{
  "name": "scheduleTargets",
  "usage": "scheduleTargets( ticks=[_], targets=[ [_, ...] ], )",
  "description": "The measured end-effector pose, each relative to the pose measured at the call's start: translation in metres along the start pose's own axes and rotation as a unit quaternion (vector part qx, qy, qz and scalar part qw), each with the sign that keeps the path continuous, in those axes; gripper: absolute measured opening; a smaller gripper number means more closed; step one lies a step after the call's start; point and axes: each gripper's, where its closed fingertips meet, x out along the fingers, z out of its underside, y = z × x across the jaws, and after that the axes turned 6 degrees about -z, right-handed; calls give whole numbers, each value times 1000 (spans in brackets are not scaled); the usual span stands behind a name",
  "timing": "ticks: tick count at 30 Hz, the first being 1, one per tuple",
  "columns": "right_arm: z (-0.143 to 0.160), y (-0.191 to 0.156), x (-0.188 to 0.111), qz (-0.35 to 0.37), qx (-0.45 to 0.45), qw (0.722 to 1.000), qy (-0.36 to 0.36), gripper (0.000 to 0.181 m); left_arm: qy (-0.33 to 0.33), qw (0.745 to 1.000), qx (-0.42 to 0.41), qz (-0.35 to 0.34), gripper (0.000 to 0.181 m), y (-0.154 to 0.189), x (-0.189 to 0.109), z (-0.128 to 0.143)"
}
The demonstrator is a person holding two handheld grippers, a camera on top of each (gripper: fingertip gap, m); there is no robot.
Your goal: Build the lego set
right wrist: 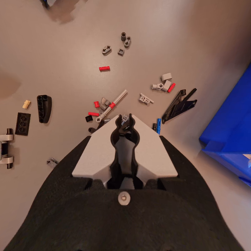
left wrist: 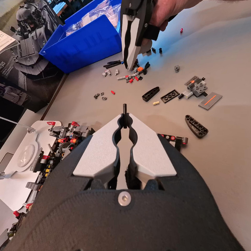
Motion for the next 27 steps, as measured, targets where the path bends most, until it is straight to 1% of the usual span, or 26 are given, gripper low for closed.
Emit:
scheduleTargets(
  ticks=[5, 9, 12, 17, 23, 27],
  targets=[
    [-15, -18, -14, -2, -14, 1000, 27, 9, -1, 1000, -1, 0, 2, 0, 1, 0],
    [-30, -46, -23, -24, -34, 998, 51, 9, -1, 1000, -1, -1, 1, -1, 0, 0],
    [-32, -65, -27, -42, -43, 997, 52, 9, 0, 1000, -2, -3, 2, -2, 0, 0],
    [-12, -86, -29, -54, -44, 997, 31, 9, 1, 1000, -3, -4, 1, -3, -1, 0],
    [29, -104, -26, -64, -16, 998, 7, 9, 3, 1000, -4, -1, 2, -1, -1, -1],
    [49, -107, -27, -44, -2, 999, 0, 9, 3, 1000, -1, 1, 1, 1, 0, -2]
  ],
)
